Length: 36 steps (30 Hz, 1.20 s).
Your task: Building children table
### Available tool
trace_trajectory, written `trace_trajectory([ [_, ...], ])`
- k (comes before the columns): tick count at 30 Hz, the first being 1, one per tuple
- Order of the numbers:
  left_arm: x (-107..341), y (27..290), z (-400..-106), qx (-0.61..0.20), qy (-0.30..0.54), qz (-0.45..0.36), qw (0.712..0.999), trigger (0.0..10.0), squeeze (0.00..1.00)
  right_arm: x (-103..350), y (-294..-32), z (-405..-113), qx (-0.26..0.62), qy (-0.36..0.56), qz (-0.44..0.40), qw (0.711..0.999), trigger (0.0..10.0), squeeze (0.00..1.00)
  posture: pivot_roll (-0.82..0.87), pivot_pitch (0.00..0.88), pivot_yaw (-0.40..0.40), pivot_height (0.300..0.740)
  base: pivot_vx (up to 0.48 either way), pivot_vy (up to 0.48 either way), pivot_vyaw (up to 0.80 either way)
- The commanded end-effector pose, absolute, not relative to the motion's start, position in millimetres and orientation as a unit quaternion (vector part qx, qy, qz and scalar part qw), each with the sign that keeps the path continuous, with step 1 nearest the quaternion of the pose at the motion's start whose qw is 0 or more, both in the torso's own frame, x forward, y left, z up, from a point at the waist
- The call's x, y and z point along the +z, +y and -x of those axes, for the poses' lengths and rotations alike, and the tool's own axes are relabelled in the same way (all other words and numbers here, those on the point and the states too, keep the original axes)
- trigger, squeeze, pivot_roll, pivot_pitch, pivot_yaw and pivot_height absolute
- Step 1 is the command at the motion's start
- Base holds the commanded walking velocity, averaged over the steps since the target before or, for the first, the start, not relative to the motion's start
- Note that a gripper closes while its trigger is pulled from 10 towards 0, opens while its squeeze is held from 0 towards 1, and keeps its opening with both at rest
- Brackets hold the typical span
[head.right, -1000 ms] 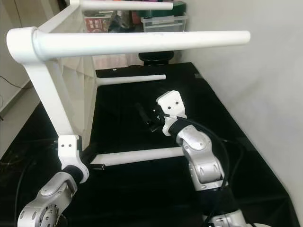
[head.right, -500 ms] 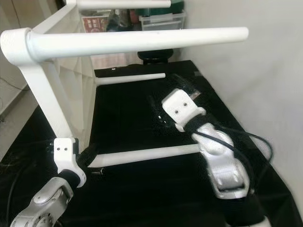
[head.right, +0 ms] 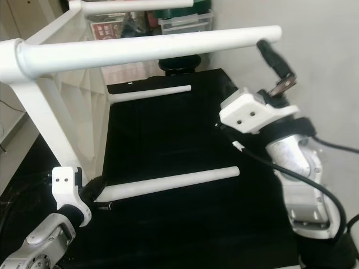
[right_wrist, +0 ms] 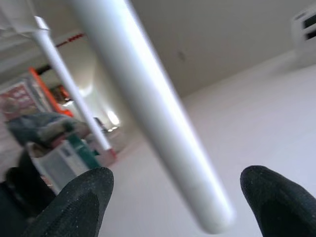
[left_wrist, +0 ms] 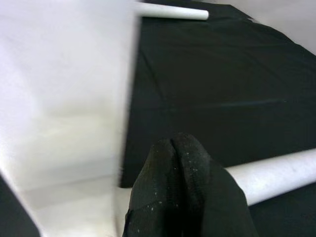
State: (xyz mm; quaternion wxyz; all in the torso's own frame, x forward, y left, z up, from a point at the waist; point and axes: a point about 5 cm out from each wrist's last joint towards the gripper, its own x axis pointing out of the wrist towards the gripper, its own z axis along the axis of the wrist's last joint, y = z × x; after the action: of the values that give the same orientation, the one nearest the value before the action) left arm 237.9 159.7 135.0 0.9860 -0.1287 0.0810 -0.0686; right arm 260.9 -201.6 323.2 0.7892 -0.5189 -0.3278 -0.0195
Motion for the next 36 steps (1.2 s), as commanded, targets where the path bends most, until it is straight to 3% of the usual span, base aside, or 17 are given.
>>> trace_trajectory([
  [1, 130, 172, -239, -0.050, 0.092, 0.123, 0.987, 10.0, 0.00, 337, -198, -256, -0.027, -0.356, 0.535, 0.766, 10.0, 0.00, -0.11, 0.000, 0.091, 0.740, 0.000, 0.000, 0.00],
  [4, 132, 177, -244, -0.039, 0.087, 0.122, 0.988, 10.0, 0.00, 342, -188, -258, -0.003, -0.373, 0.547, 0.750, 10.0, 0.00, -0.12, 0.000, 0.081, 0.740, 0.000, 0.000, 0.00],
  [10, 133, 178, -246, -0.035, 0.081, 0.123, 0.988, 10.0, 0.00, 342, -180, -260, 0.017, -0.377, 0.547, 0.748, 10.0, 0.00, -0.11, 0.000, 0.075, 0.740, 0.000, 0.000, 0.00],
  [17, 132, 172, -246, -0.032, 0.080, 0.131, 0.988, 10.0, 0.00, 330, -152, -275, 0.100, -0.369, 0.537, 0.752, 10.0, 0.00, -0.10, 0.000, 0.055, 0.740, 0.000, 0.000, 0.00],
  [26, 134, 167, -247, -0.029, 0.074, 0.135, 0.988, 10.0, 0.00, 335, -157, -306, 0.088, -0.325, 0.571, 0.749, 10.0, 0.00, -0.09, 0.000, 0.022, 0.740, 0.000, 0.000, 0.00],
  [32, 133, 164, -246, -0.026, 0.075, 0.141, 0.987, 10.0, 0.00, 339, -162, -313, 0.091, -0.309, 0.590, 0.741, 10.0, 0.00, -0.10, 0.000, 0.007, 0.740, 0.000, 0.000, 0.00],
  [33, 132, 162, -246, -0.023, 0.074, 0.144, 0.986, 10.0, 0.00, 339, -161, -314, 0.098, -0.306, 0.593, 0.739, 5.7, 0.00, -0.10, 0.000, 0.004, 0.740, 0.000, 0.000, 0.00],
  [34, 132, 162, -246, -0.023, 0.074, 0.144, 0.986, 10.0, 0.00, 339, -161, -314, 0.098, -0.306, 0.593, 0.739, 5.7, 0.00, -0.10, 0.000, 0.004, 0.740, 0.000, 0.000, 0.00],
  [35, 132, 162, -245, -0.020, 0.073, 0.147, 0.986, 10.0, 0.00, 340, -160, -314, 0.101, -0.306, 0.593, 0.738, 0.0, 0.00, -0.10, 0.000, 0.001, 0.740, 0.000, 0.000, 0.00],
  [36, 132, 162, -245, -0.018, 0.073, 0.148, 0.986, 10.0, 0.00, 340, -159, -315, 0.102, -0.306, 0.592, 0.738, 0.0, 0.00, -0.10, 0.000, -0.001, 0.740, 0.000, 0.000, 0.00],
])
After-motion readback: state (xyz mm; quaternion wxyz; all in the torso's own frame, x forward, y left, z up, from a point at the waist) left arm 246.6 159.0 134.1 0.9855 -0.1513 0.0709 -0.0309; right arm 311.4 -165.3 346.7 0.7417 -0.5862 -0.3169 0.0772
